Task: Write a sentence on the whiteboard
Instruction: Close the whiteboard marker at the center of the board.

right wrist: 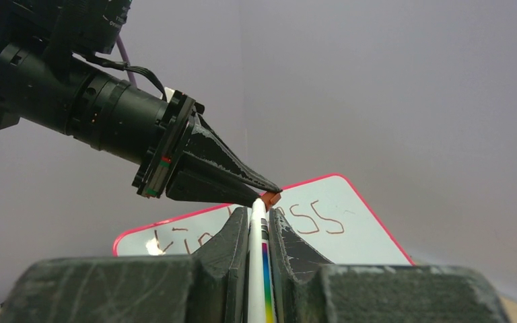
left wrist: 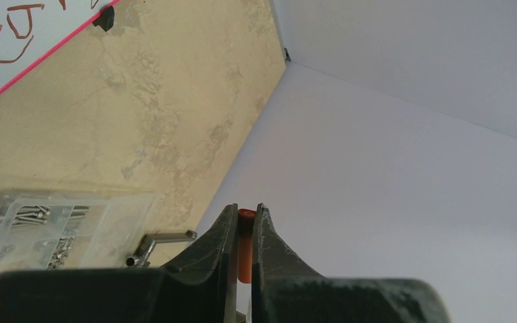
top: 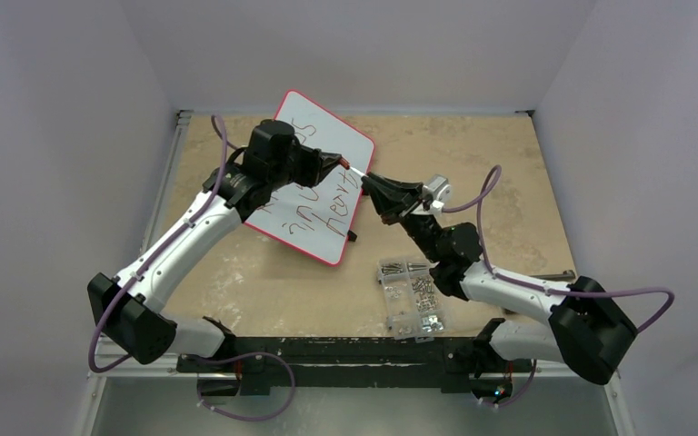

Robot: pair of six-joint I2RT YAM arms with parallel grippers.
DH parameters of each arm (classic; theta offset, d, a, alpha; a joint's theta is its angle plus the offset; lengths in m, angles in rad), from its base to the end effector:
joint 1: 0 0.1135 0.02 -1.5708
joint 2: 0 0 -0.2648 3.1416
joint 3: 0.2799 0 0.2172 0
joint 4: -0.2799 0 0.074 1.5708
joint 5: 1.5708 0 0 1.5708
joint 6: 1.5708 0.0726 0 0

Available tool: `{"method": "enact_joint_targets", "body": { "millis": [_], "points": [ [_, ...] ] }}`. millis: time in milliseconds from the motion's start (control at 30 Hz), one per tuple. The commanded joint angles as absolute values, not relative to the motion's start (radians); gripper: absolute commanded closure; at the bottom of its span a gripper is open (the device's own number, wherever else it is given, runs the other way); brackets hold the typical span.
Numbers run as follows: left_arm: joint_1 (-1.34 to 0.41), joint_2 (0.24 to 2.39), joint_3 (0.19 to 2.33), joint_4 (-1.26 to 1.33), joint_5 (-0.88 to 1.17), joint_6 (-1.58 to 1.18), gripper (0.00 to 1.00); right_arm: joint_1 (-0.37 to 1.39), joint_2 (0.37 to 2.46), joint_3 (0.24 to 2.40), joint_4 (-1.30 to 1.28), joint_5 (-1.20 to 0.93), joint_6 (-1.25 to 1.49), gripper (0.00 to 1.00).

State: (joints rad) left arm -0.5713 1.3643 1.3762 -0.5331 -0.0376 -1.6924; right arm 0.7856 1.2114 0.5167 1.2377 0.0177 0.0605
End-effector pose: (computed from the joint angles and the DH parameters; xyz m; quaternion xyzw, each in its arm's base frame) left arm 0.2545 -0.1604 0.3622 -0.4680 0.7278 -0.4465 0.2276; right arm 0.1785 0.1767 0.3496 -0.1671 0.4623 0.3535 0.7958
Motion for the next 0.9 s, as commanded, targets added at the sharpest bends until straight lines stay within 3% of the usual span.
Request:
{"method": "enact_joint_targets", "body": {
  "millis": [0,867],
  "points": [
    [-0.565,1.341,1.371,-0.497,-0.017,-1.709,1.00,0.792,1.227,0.561,1.290,0.051,0.055,1.00],
    [-0.559,1.313,1.348,-0.481,-0.055,-1.733,1.00,0.800,1.204,0.532,1.264,0.067,0.075,1.00]
  ]
}}
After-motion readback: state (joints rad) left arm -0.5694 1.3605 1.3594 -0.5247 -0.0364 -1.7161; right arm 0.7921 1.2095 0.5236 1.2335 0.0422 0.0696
